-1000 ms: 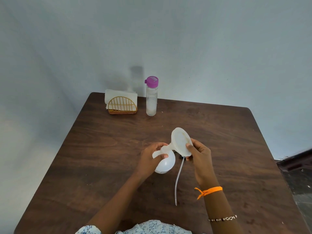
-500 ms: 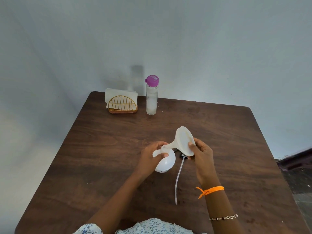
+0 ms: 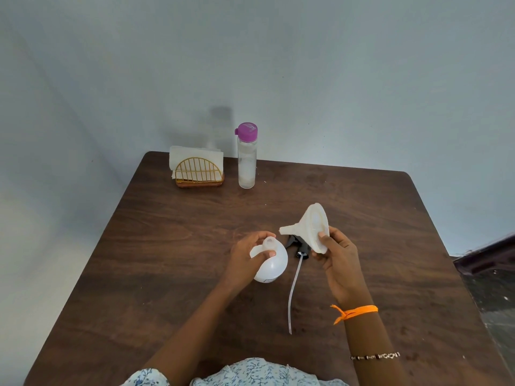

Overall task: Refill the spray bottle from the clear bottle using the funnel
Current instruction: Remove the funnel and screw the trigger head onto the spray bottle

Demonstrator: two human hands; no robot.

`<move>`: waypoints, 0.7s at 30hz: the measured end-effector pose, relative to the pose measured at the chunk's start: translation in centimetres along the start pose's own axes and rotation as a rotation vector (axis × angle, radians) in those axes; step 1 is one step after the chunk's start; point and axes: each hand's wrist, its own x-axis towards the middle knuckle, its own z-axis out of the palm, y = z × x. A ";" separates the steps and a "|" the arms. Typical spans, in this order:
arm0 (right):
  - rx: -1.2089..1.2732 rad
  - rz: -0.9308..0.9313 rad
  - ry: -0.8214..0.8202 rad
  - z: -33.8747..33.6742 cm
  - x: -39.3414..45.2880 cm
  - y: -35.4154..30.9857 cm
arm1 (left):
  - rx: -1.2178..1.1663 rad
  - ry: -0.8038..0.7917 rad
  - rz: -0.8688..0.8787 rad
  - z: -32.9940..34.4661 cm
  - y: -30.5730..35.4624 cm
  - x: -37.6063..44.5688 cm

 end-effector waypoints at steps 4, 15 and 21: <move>-0.279 -0.105 0.158 -1.7 0.3 0.7 | -0.006 0.020 0.018 0.0 -0.1 0.0; -0.841 -0.223 0.338 -5.8 0.1 4.8 | -0.019 0.013 0.045 -0.1 -1.1 0.4; -0.889 -0.173 0.343 -7.0 0.0 6.9 | -0.004 0.020 0.039 0.1 -1.3 0.5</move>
